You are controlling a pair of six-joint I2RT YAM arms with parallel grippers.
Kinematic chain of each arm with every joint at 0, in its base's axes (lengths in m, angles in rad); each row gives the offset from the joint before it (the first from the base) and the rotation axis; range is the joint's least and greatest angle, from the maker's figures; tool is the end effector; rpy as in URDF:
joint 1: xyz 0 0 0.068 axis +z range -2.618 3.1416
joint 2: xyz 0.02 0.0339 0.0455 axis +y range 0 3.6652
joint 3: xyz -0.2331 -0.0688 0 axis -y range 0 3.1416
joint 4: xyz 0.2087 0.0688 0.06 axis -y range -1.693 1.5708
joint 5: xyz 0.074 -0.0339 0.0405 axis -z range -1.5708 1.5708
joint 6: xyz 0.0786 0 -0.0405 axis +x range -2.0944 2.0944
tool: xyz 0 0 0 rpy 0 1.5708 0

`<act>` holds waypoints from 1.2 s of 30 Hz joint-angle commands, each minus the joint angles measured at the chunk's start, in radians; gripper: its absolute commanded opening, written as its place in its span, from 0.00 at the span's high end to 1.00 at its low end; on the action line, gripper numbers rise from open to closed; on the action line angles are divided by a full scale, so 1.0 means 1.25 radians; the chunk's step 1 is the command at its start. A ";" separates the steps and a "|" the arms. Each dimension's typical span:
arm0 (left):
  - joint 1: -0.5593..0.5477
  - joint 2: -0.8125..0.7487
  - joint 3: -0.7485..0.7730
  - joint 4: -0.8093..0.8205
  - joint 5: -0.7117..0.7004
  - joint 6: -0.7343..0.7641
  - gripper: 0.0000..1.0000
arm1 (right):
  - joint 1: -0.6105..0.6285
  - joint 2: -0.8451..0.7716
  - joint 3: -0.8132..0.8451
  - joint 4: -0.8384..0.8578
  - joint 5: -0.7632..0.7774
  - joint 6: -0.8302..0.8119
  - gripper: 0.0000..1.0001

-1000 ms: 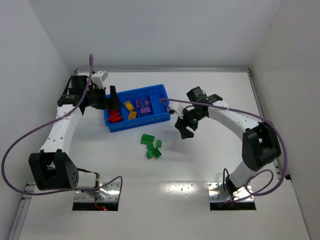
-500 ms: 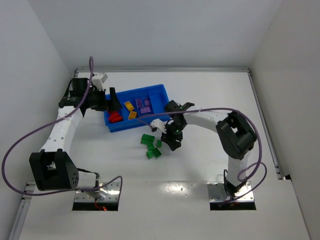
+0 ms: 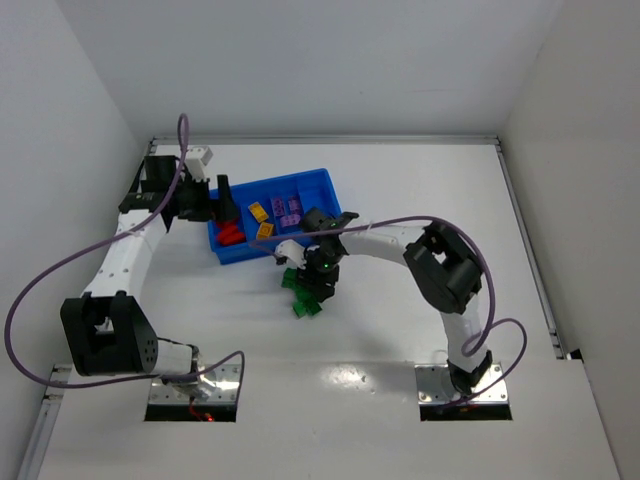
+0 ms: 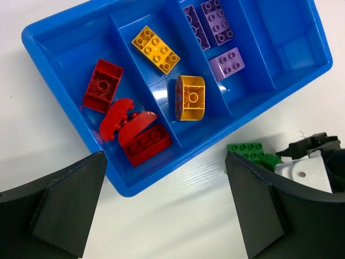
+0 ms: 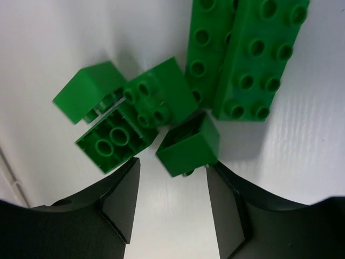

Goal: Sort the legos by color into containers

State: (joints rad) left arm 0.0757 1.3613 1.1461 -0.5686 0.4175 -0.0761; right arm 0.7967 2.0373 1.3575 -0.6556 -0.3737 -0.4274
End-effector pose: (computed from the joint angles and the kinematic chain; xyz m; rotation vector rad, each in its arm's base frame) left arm 0.2931 -0.0097 0.2526 0.0274 2.3213 -0.4901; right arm 0.2306 0.2769 0.0940 -1.7307 2.3519 0.6059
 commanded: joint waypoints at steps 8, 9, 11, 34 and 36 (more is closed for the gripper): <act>0.017 -0.004 0.011 -0.004 -0.019 0.033 0.01 | 0.004 0.049 0.069 0.034 0.002 0.044 0.49; 0.017 -0.004 0.002 -0.004 -0.019 0.033 0.01 | 0.004 0.049 0.069 0.034 0.002 0.044 0.49; 0.017 0.004 0.002 -0.004 -0.019 0.033 0.01 | 0.004 0.049 0.069 0.034 0.002 0.044 0.56; 0.017 0.007 -0.005 -0.004 0.010 0.078 0.01 | -0.035 -0.221 0.017 -0.006 0.052 0.017 0.90; 0.017 0.007 0.002 -0.004 0.018 0.078 0.01 | -0.045 -0.231 0.059 -0.014 0.061 0.034 0.90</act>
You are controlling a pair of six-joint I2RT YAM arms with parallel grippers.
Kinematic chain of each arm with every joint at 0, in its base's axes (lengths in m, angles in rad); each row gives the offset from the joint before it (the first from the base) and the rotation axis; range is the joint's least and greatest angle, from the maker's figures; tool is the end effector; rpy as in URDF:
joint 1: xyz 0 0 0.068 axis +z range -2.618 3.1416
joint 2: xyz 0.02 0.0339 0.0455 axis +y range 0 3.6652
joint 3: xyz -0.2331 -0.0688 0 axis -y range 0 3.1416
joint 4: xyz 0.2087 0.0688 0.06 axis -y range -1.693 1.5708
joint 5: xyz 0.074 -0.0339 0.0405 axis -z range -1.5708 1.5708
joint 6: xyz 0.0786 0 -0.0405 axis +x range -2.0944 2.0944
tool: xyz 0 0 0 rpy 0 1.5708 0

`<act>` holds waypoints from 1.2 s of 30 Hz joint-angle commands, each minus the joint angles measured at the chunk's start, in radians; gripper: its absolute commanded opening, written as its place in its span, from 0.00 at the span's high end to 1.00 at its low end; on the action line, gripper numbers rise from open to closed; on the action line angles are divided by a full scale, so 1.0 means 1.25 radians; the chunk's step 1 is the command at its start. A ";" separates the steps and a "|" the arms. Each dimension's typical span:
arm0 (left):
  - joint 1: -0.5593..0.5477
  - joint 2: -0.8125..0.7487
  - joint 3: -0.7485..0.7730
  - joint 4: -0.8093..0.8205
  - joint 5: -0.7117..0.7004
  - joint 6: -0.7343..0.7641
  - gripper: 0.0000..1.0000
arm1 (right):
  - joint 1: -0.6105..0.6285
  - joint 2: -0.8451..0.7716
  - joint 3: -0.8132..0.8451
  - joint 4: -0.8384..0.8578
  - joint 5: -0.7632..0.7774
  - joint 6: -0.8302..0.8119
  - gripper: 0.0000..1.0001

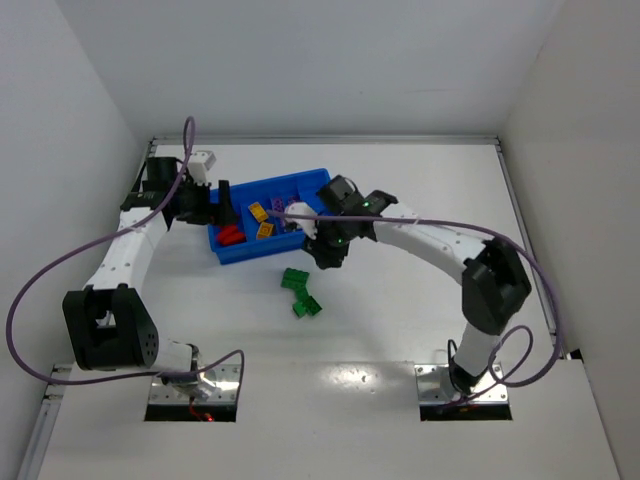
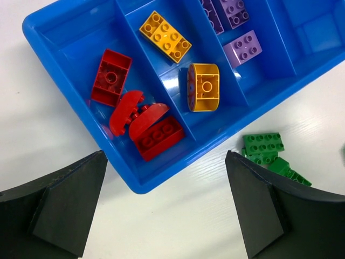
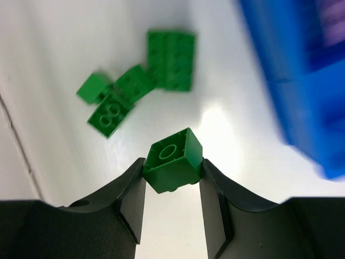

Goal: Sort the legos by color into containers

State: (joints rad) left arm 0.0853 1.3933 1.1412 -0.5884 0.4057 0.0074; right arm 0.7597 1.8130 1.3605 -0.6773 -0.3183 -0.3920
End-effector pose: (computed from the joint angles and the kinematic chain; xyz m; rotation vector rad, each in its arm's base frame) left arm 0.2950 -0.0059 0.2401 0.0936 2.3661 -0.4432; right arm 0.2392 0.2611 0.1681 -1.5613 2.2252 0.5400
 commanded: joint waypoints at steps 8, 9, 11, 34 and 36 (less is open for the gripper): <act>0.009 -0.003 0.032 0.012 0.036 0.011 0.01 | -0.096 0.087 0.251 0.029 0.068 0.098 0.90; 0.009 -0.003 0.032 0.012 0.028 0.011 0.01 | -0.114 0.107 0.272 0.029 0.068 0.105 0.90; 0.009 -0.003 0.032 0.012 0.028 0.011 0.01 | -0.130 0.178 0.352 0.011 0.068 0.105 0.90; -0.138 -0.040 -0.042 -0.027 0.217 0.276 0.01 | -0.200 0.212 0.503 0.010 -0.013 0.191 0.35; -0.175 -0.060 -0.078 -0.027 0.204 0.289 0.01 | -0.209 0.154 0.463 0.034 0.032 0.234 0.34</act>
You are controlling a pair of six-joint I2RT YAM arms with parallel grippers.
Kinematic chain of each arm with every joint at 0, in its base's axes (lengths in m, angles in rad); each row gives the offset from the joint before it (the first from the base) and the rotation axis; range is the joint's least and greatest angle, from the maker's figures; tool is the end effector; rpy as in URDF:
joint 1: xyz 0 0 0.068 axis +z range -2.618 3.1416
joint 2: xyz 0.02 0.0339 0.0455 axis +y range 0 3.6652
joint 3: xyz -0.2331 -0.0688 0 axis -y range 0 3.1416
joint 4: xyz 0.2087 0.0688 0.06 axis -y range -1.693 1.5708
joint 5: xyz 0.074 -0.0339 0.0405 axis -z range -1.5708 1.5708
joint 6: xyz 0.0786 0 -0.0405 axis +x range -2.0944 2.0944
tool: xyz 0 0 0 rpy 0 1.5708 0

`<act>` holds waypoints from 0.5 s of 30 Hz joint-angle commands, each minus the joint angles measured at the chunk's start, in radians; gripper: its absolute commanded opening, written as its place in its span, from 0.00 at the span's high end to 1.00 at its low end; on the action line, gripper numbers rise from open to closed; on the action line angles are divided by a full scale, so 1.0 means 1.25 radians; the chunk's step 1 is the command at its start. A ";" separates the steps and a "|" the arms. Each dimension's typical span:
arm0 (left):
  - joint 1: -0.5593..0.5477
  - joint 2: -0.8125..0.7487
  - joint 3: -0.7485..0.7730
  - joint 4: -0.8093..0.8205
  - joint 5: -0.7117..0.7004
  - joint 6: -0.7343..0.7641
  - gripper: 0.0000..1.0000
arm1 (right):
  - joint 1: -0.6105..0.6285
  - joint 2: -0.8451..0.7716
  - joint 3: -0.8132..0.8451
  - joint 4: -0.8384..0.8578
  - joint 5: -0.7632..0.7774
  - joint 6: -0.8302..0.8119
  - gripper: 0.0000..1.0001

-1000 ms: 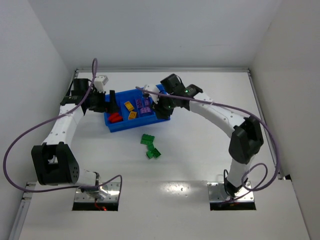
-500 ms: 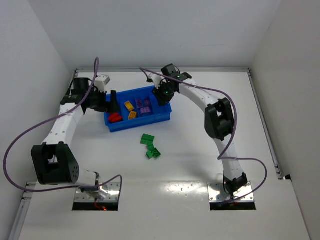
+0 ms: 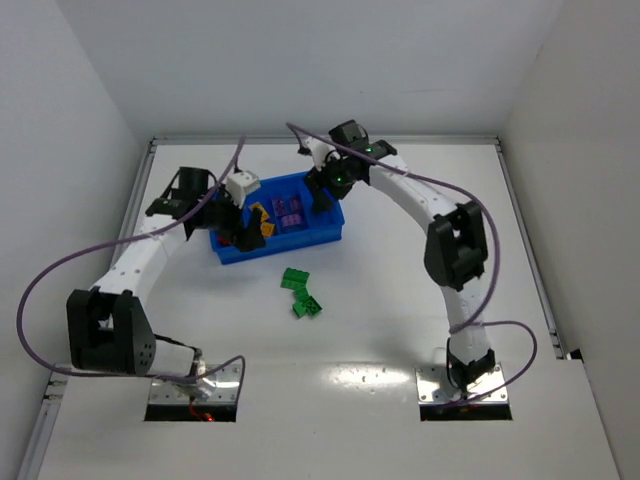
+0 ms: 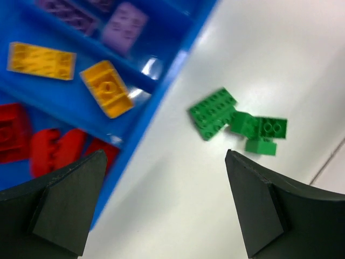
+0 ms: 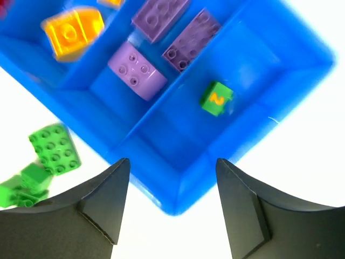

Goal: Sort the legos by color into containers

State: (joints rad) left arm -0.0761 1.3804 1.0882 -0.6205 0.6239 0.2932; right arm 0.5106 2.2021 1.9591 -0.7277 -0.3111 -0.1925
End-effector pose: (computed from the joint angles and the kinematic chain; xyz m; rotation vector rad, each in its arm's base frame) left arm 0.2730 -0.0669 0.2307 0.6851 2.2601 -0.6657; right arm 0.3884 0.2451 0.1869 -0.9943 2.3515 0.5198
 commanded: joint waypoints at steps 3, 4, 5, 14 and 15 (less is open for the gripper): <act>-0.132 -0.138 -0.107 0.086 -0.058 0.001 0.01 | -0.028 -0.269 -0.091 0.110 0.169 0.121 0.33; -0.149 -0.162 -0.157 0.102 -0.074 -0.012 0.01 | -0.028 -0.297 -0.118 0.132 0.261 0.128 0.31; -0.195 -0.199 -0.179 0.115 -0.094 -0.034 0.01 | -0.038 -0.354 -0.150 0.145 0.306 0.128 0.26; -0.481 -0.202 -0.281 0.212 -0.295 -0.098 0.11 | -0.182 -0.533 -0.504 0.163 0.393 0.169 0.17; -0.494 -0.189 -0.281 0.221 -0.295 -0.108 0.12 | -0.192 -0.533 -0.519 0.153 0.383 0.177 0.17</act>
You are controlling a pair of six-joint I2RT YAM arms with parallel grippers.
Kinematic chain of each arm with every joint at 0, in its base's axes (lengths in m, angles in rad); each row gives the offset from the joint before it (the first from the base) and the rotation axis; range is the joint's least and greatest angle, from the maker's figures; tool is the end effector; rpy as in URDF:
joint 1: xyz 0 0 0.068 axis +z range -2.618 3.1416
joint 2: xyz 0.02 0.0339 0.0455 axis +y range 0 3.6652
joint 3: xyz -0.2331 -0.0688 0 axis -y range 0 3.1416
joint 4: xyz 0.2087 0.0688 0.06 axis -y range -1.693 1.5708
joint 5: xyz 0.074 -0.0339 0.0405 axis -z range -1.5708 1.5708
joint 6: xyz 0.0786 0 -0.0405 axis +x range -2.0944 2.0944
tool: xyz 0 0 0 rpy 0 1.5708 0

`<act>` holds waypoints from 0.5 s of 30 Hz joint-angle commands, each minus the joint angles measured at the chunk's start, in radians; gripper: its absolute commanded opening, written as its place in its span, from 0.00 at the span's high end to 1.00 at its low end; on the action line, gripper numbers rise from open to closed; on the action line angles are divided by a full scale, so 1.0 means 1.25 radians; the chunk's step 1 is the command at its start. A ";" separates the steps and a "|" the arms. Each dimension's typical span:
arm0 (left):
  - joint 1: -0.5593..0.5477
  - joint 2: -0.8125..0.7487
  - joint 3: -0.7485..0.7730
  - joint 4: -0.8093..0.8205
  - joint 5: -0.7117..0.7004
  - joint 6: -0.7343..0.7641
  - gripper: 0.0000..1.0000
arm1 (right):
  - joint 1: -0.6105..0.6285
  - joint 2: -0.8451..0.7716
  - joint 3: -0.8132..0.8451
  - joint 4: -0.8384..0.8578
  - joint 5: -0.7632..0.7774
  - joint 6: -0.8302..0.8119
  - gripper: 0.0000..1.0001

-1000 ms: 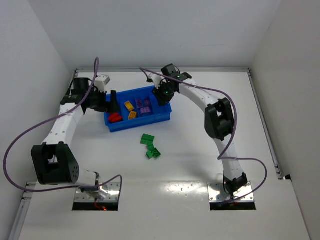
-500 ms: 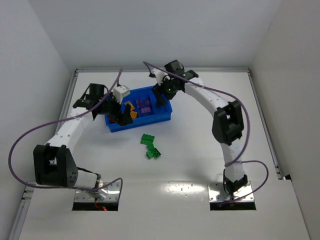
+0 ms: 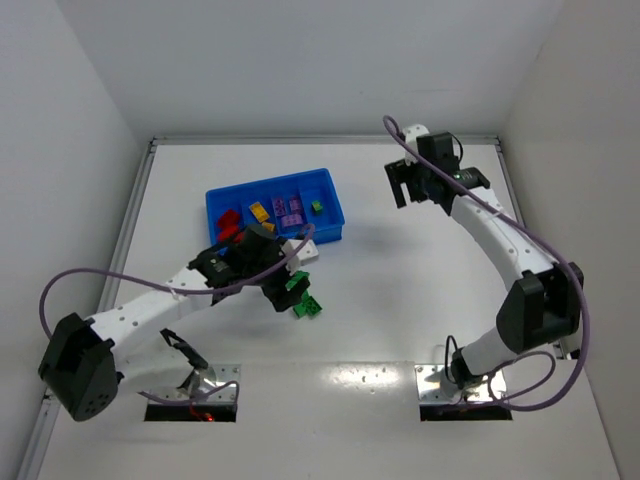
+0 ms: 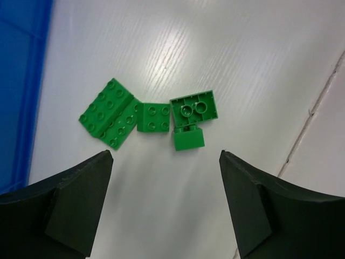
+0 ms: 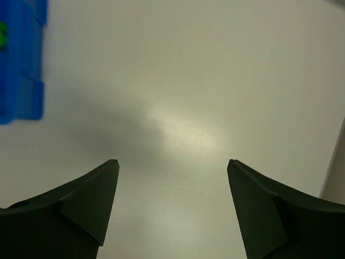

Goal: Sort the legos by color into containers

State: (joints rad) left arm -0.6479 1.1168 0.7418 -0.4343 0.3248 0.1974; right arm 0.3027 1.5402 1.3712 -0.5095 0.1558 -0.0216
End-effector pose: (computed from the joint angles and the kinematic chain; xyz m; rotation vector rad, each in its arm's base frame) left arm 0.1734 -0.1627 0.1949 1.1296 2.1272 -0.5987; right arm 0.3346 0.0917 0.2754 -0.2789 2.2222 -0.0230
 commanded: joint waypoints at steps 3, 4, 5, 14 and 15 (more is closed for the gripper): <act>-0.091 0.069 -0.004 0.082 -0.065 -0.043 0.17 | -0.060 -0.023 -0.075 -0.031 -0.007 0.041 0.17; -0.102 0.086 -0.004 0.082 -0.065 -0.056 0.17 | -0.068 -0.032 -0.075 -0.031 -0.017 0.041 0.17; -0.110 0.098 -0.004 0.092 -0.073 -0.065 0.17 | -0.075 -0.032 -0.075 -0.031 -0.017 0.041 0.17; -0.153 0.215 0.041 0.092 -0.098 -0.196 0.21 | -0.135 -0.067 -0.093 -0.054 -0.056 0.033 0.17; -0.153 0.226 0.041 0.092 -0.098 -0.203 0.21 | -0.135 -0.068 -0.093 -0.054 -0.066 0.033 0.17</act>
State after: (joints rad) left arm -0.8215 1.3777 0.7525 -0.3496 0.2276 0.0189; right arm 0.1452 1.4986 1.2579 -0.5808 0.1108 0.0044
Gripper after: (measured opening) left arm 0.794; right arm 0.825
